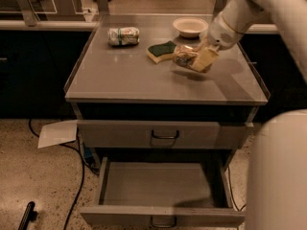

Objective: Place orange can into middle drawer

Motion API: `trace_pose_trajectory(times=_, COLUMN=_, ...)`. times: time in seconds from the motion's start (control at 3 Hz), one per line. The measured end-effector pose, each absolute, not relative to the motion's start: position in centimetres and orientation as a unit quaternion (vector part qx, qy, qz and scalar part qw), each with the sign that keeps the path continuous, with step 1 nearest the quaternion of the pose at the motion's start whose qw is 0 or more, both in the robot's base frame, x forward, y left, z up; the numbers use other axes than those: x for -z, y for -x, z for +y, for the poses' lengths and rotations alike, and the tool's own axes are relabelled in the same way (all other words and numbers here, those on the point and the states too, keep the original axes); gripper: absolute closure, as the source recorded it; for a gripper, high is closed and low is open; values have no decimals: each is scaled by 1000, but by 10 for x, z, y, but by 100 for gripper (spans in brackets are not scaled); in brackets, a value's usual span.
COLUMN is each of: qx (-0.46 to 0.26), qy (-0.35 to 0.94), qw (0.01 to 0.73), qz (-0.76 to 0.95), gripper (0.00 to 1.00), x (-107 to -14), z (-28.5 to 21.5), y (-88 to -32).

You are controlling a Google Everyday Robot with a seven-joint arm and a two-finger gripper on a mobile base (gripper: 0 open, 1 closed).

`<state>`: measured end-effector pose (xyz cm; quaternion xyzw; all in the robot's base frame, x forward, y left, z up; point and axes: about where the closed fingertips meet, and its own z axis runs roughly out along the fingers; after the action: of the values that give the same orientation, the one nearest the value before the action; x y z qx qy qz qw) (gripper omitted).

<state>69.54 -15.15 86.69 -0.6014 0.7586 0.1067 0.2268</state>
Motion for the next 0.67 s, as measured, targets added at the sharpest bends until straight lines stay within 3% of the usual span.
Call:
trace_pose_trajectory(times=0.33, qx=-112, qy=569, qw=278, qz=766, gripper=100, x=-906, z=-177, y=-639)
trace_pose_trajectory(times=0.67, qx=-123, qy=541, qw=378, qz=741, gripper=100, x=-976, z=-152, y=-578)
